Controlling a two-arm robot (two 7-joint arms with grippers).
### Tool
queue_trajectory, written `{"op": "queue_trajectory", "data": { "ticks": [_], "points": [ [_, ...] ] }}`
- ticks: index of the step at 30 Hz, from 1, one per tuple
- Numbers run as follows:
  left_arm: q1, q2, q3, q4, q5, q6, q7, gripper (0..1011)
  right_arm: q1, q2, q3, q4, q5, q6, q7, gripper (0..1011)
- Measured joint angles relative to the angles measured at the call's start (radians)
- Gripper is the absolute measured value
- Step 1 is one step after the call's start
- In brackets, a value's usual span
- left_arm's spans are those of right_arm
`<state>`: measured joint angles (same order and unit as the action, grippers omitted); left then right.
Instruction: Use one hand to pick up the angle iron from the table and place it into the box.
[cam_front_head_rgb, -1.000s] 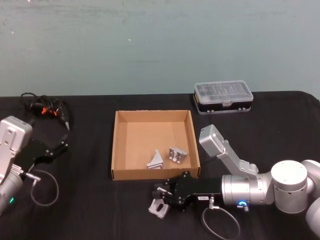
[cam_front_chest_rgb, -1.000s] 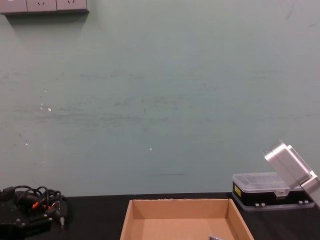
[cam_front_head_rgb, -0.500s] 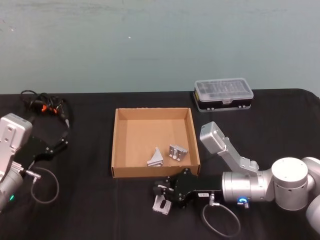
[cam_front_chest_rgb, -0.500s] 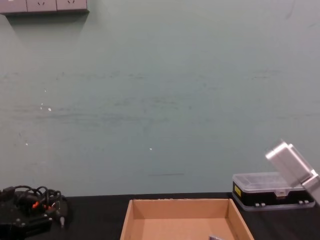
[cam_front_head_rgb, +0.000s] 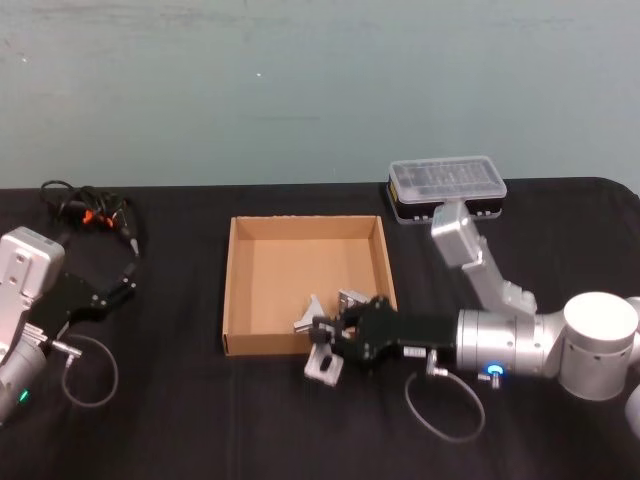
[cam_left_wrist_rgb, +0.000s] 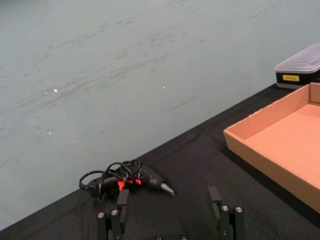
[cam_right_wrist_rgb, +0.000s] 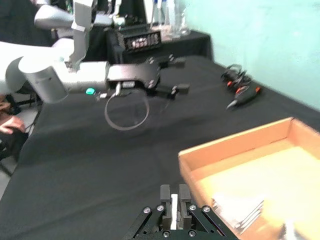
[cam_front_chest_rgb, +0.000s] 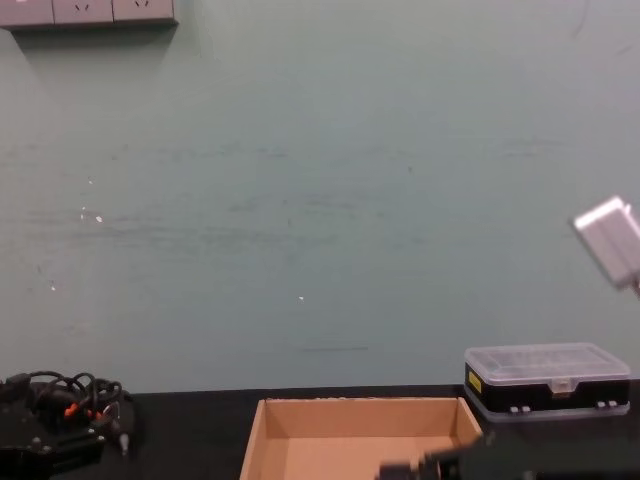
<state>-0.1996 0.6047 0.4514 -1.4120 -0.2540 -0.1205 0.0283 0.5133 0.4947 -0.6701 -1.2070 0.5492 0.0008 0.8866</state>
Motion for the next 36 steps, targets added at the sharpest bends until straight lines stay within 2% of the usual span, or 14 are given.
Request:
{"op": "queue_trajectory", "data": {
  "ticks": [4,13,20,24,36],
  "points": [
    [0.0,0.0,0.0,0.0,0.0,0.0,0.0,1000,0.015,-0.007,0.013,0.011,0.01,-0.007,-0.011,120],
    [0.0,0.0,0.0,0.0,0.0,0.0,0.0,1000,0.083,-0.045,0.045,0.11,0.022,-0.018,-0.035,120],
    [0.0,0.0,0.0,0.0,0.0,0.0,0.0,1000,0.145,-0.083,0.061,0.22,0.019,-0.03,-0.036,120],
    [0.0,0.0,0.0,0.0,0.0,0.0,0.0,1000,0.184,-0.114,0.067,0.307,0.008,-0.036,-0.037,120],
    [0.0,0.0,0.0,0.0,0.0,0.0,0.0,1000,0.261,-0.188,0.074,0.507,-0.029,-0.054,-0.024,120]
  ]
}}
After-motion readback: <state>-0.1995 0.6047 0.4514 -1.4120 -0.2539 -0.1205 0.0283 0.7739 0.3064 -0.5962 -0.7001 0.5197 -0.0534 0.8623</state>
